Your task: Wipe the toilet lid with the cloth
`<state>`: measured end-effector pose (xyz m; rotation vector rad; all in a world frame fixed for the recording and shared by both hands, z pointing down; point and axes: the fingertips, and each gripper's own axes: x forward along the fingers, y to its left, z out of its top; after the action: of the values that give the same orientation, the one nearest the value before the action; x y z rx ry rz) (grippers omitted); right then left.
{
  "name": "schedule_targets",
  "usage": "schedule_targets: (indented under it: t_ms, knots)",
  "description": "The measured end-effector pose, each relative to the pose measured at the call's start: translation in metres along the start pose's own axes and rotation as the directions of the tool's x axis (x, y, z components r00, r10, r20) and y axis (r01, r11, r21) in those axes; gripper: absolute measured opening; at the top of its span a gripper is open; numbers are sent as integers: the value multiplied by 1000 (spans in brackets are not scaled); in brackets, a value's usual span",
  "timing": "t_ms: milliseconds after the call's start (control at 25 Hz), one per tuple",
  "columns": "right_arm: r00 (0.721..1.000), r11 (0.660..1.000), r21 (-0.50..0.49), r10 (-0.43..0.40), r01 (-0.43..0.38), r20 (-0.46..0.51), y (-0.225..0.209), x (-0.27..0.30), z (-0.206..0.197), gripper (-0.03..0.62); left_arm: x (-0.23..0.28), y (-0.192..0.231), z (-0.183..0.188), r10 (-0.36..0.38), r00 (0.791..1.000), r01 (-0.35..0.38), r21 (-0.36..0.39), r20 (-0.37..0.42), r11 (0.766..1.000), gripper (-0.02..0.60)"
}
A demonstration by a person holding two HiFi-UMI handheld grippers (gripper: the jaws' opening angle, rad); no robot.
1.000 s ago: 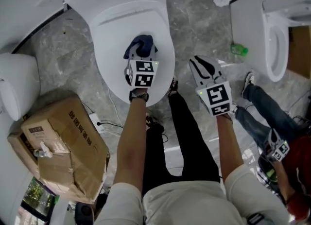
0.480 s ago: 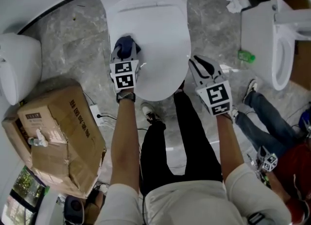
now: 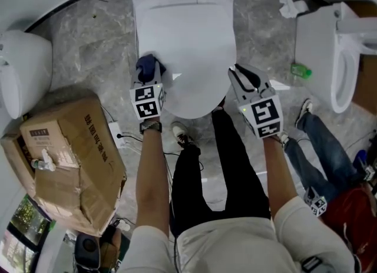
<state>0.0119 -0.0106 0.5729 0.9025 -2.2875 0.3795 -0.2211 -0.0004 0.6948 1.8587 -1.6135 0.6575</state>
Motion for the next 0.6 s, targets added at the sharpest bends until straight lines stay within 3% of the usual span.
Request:
schedule_targets:
  t_ms: [240,600]
  knots:
    - [1000,1000,3,-10,10,9,-8,-9,-1,84,0,-40,-7,-45,999,45,-14,-1,999,54]
    - [996,995,43,-92,92,6,-40,-47,-19,84,24,-146,5,-173,984,175,39,-34,984,54]
